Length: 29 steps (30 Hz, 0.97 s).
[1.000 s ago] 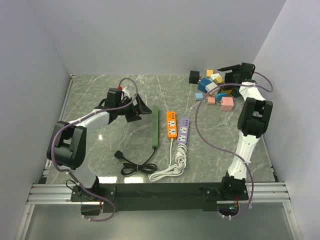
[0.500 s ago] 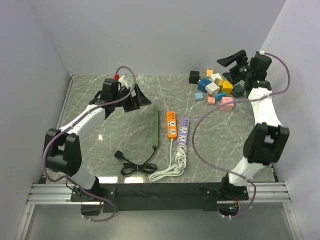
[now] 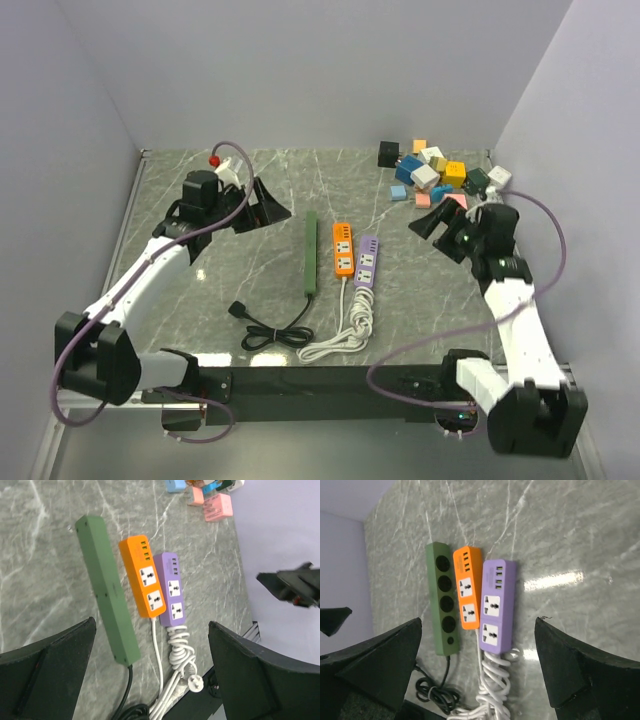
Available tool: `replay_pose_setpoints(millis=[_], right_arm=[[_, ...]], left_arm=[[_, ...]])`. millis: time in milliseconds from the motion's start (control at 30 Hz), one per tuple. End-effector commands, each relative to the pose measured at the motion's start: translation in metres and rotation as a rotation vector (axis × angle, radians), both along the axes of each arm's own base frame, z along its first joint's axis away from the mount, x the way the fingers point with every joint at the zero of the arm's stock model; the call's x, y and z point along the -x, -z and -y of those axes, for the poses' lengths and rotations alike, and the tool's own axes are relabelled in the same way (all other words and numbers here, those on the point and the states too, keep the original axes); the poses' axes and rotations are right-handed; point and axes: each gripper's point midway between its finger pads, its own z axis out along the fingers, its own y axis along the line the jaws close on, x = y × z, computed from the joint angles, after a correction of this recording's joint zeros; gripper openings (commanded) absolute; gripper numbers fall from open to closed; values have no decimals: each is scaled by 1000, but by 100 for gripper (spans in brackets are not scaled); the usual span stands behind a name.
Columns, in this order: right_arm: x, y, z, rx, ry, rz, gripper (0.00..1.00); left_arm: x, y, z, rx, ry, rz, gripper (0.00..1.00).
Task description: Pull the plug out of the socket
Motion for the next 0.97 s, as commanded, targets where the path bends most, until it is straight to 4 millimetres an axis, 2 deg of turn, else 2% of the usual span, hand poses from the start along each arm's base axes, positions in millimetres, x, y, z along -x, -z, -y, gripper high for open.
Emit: replay_pose_setpoints(millis=[0,33,67,100,167,200,233,300,333,433,533,667,800,900,933], right_arm=[[26,-18,13,97,63,115,100],[38,-5,14,104,74,87,100],[46,-3,16,111,89,93,100],[57,-8,22,130,133,131,100],[75,-3,28,142,175,118,100],[84,-12,33,149,218,165,100],[93,-5,37,155,245,141,100],[104,-9,46,164,313,156,100],[111,-3,49,168,334,128,100],[121,0,57,154,412,92,100],[125,3,57,141,427,77,100],[126,-5,53,130,402,128,100],[130,-28,54,162,389,247,100],[132,-29,58,162,417,226,100],[133,-24,65,174,458,193,100]], left_arm=[[11,-12,-11,-18,-27,57,99],[15,-10,-12,-21,-31,55,99],[16,-11,-14,-23,-36,62,99],[20,-17,-16,-20,-44,80,99],[24,-16,-21,-28,-61,84,99],[27,-23,-22,-23,-65,110,99],[30,-21,-24,-26,-69,112,99],[33,-28,-28,-26,-89,143,99],[35,-27,-30,-30,-95,145,99],[38,-31,-37,-39,-124,173,99],[41,-34,-40,-45,-131,190,99],[44,-34,-42,-57,-134,195,99],[45,-36,-45,-68,-145,207,99],[44,-38,-48,-79,-156,219,99],[44,-39,-49,-83,-160,225,99]])
